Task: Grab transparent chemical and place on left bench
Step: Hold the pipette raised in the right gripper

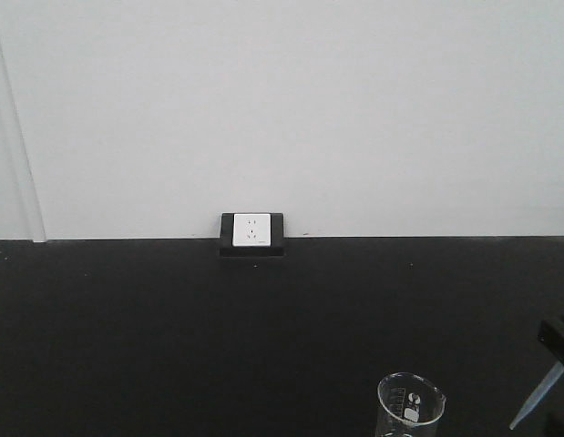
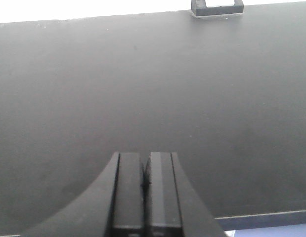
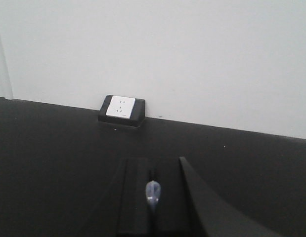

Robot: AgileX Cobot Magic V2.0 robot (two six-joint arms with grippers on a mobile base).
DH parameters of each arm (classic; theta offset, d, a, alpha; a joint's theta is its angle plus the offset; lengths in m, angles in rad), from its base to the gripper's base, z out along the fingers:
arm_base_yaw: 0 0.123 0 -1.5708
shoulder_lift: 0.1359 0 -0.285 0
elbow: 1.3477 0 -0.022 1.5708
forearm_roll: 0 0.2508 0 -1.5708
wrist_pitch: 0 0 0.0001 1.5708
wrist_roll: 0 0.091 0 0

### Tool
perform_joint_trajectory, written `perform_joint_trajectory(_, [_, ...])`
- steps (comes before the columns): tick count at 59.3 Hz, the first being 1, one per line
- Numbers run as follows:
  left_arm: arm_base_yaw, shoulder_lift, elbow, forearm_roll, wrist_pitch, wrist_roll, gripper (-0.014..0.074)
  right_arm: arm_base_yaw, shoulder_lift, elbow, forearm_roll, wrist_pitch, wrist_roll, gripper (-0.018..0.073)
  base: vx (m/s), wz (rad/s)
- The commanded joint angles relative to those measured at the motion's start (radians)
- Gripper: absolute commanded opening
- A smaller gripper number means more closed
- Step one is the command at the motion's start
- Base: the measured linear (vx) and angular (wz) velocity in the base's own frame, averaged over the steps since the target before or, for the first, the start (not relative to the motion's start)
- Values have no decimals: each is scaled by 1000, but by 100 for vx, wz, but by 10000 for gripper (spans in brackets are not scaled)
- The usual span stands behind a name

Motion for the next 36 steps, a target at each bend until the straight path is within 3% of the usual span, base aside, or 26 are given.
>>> perform_joint_trajectory(1, [-2,-19,16,-1,-78,-8,-3,-2,-91,-3,-236,-22,218,-3,0,0])
perform_joint_trajectory(7, [-2,-19,16,-1,-78,-8,-3,-2,-164,40,-455,-9,458,-3,0,0])
perform_joint_trajectory(14, [-2,-19,16,-1,-78,-8,-3,-2,-218,54,-662,-3,644,-3,0,0])
perform_joint_trajectory(36, [-2,-19,16,-1,-78,-8,-3,-2,-235,54,-660,4,673,-3,0,0])
